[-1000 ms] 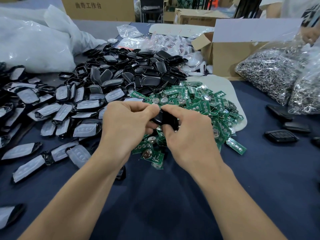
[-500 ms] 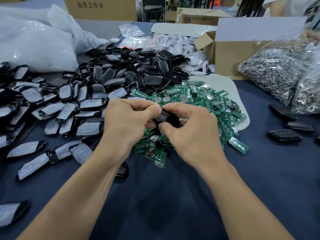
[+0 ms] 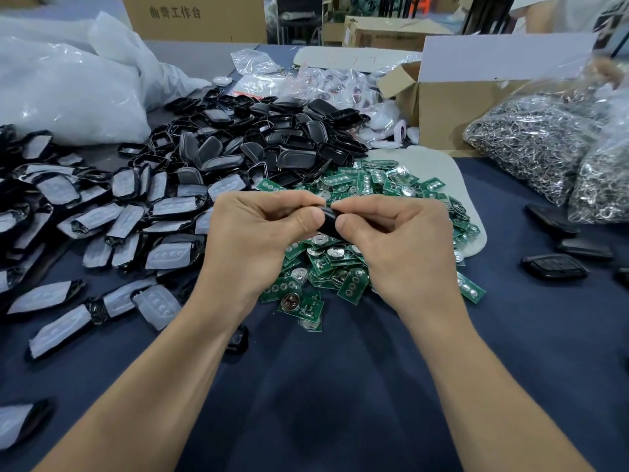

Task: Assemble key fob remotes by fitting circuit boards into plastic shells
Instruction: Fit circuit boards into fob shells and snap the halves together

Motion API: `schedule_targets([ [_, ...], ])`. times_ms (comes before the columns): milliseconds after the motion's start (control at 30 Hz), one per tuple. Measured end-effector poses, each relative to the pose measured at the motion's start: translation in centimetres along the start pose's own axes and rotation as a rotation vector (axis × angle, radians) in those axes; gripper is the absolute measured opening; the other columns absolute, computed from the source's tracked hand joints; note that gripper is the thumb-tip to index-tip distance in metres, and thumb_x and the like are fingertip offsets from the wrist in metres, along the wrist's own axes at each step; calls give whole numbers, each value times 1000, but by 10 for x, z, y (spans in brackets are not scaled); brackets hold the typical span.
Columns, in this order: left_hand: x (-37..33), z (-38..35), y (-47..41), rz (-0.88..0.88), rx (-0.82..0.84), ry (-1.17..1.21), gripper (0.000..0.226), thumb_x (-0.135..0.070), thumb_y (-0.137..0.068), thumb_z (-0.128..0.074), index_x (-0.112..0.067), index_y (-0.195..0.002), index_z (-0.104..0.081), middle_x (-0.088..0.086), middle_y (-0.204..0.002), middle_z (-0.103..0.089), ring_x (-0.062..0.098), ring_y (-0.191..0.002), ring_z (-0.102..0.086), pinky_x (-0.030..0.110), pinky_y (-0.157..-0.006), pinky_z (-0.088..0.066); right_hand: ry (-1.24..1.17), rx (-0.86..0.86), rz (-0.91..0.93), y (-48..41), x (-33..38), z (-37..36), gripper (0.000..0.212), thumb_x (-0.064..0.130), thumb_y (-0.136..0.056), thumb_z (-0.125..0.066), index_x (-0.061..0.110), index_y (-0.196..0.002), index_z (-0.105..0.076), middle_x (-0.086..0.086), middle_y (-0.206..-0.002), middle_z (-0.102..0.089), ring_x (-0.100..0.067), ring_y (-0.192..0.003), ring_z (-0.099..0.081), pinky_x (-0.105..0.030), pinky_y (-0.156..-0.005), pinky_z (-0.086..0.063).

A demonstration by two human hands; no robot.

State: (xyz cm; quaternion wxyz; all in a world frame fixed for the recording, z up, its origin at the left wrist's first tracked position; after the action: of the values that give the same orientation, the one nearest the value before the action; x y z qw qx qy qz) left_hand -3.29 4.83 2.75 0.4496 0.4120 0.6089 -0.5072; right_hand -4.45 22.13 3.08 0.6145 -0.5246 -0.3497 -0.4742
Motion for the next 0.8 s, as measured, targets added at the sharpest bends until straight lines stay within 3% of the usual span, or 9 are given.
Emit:
schedule_targets([
  [133, -4, 0, 0, -51, 40, 56, 14, -12, -77, -82, -19, -89, -85, 8, -84, -80, 23, -81, -78, 27, -76, -62, 40, -33, 93, 3, 9, 0, 24, 14, -82, -78, 37, -90, -82, 23, -83, -77, -2, -84, -75, -31, -81, -62],
  [367, -4, -2, 0, -66, 38, 67, 15, -11, -77, -81, -15, -91, -84, 11, -87, -80, 25, -83, -77, 28, -76, -61, -10, 44, 30, 0, 4, -2, 22, 16, -79, -83, 28, -98, -84, 14, -86, -79, -8, -83, -77, -40, -81, -63],
  [800, -5, -2, 0, -75, 58, 74, 15, -12, -78, -80, -16, -92, -84, 9, -88, -81, 23, -84, -77, 28, -76, -61, -24, -7, 57, 3, 8, -3, 23, 18, -76, -82, 34, -92, -82, 17, -82, -79, -6, -79, -77, -36, -77, -64],
])
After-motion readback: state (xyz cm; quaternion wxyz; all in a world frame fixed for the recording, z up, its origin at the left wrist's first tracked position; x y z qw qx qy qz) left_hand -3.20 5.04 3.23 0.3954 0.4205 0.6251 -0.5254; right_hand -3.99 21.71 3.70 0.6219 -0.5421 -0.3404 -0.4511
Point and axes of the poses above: each hand's wrist, its own y-axis away from the middle knuckle, its own z-axis out of the back of the hand, x = y × z, the point moved 5 cm from there along -y, towards the middle knuckle
